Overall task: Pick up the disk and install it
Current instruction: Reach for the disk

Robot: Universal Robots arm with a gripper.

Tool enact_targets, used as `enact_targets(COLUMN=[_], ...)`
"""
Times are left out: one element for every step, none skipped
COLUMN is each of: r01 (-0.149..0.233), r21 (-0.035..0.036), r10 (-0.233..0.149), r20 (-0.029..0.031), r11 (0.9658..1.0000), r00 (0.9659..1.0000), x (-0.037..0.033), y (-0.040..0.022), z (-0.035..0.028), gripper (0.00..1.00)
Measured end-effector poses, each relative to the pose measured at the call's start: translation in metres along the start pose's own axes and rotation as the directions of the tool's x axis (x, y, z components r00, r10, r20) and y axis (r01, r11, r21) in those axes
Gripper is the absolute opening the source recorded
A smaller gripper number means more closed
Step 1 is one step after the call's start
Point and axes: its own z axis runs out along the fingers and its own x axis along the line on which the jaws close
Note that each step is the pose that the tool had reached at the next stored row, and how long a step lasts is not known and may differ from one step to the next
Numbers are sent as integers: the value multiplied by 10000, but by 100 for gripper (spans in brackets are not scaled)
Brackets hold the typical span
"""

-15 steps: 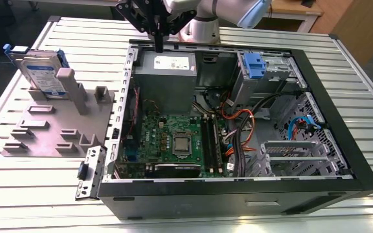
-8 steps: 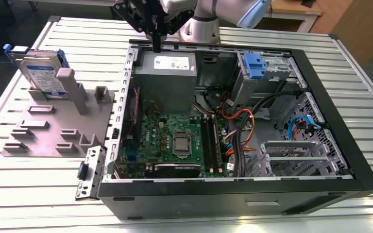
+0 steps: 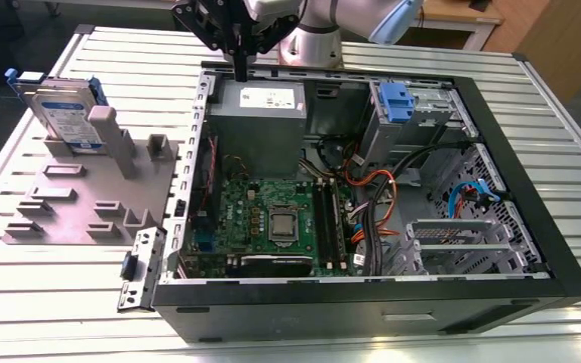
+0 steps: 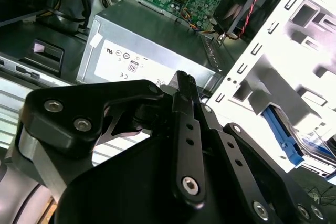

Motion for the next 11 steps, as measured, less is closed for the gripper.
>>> enact_targets(r01=[0, 0, 0, 1, 0, 0, 0, -1, 0, 0, 0], r21=[-1, 0, 0, 0, 0, 0, -1, 0, 0, 0, 0], r10=[0, 0, 0, -1, 0, 0, 0, 1, 0, 0, 0], r20=[0, 0, 0, 0, 0, 0, 1, 0, 0, 0, 0], r11=[10000, 10000, 10000, 10000, 10000, 10000, 10000, 10000, 10000, 10000, 10000], r00=[10000, 10000, 10000, 10000, 10000, 10000, 10000, 10000, 10000, 10000, 10000], x=[5, 9, 12, 14, 17, 21, 24, 28, 32, 35, 39], y=[-1, -1, -1, -1, -2, -2, -2, -2, -3, -3, -3], z=[0, 0, 0, 0, 0, 0, 1, 0, 0, 0, 1], gripper=[11, 11, 11, 11, 11, 11, 11, 11, 11, 11, 11])
